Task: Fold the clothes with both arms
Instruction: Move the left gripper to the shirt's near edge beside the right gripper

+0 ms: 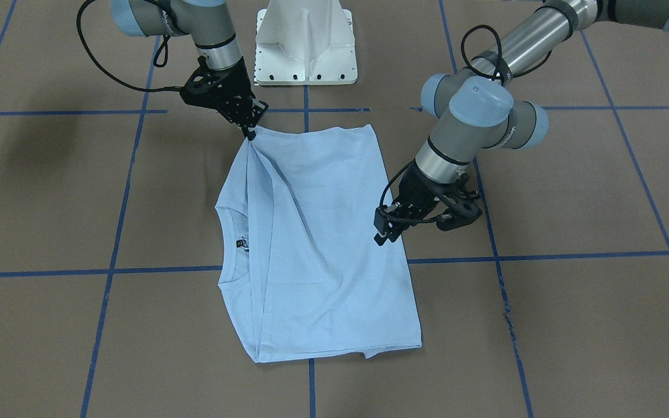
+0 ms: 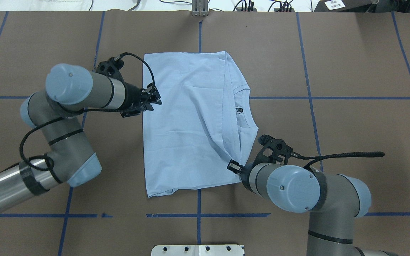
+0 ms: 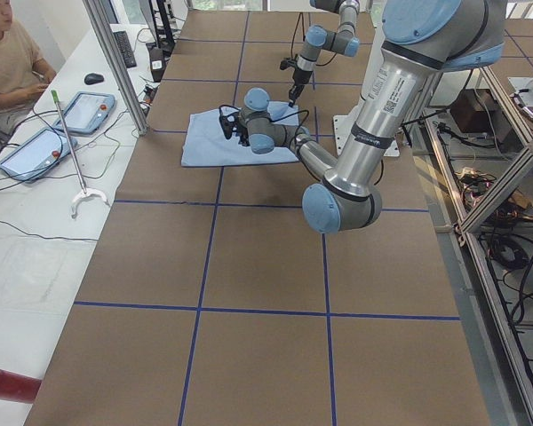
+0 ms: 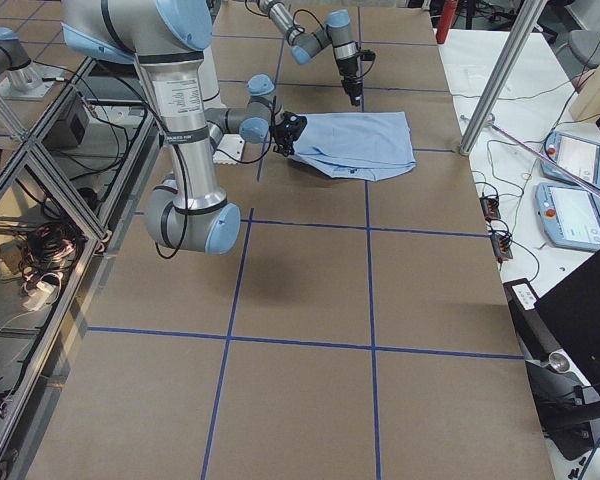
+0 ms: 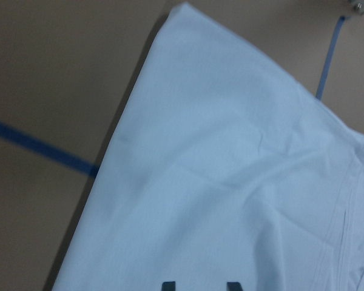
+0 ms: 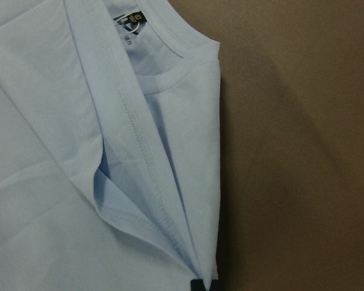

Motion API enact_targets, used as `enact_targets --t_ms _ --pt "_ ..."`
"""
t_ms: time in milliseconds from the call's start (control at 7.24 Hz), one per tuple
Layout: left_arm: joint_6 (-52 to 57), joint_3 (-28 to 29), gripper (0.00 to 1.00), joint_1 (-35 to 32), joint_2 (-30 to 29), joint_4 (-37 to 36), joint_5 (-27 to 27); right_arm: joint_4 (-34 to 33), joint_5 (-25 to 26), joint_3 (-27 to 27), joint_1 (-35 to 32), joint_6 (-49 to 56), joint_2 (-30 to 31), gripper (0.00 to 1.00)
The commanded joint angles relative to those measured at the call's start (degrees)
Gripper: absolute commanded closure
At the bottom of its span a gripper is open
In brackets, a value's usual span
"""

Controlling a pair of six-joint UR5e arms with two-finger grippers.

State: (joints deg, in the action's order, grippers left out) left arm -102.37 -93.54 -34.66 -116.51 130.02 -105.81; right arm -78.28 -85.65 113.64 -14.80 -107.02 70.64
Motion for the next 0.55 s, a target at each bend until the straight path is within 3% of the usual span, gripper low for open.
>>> enact_targets --t_ms 0,276,414 --pt "-6.3 -8.6 0.53 11.0 9.3 -0.3 5.6 0.0 0.0 0.2 0.0 -0.2 0.0 1.00" --pt "-9.7 -14.4 0.53 15.8 9.5 -12.8 7.0 0.0 0.0 0.6 0.0 -0.2 0.0 1.00" --pt "-10.0 -14.7 0.53 17.0 9.8 -13.6 8.2 0.0 0.0 0.6 0.0 -0.2 0.0 1.00"
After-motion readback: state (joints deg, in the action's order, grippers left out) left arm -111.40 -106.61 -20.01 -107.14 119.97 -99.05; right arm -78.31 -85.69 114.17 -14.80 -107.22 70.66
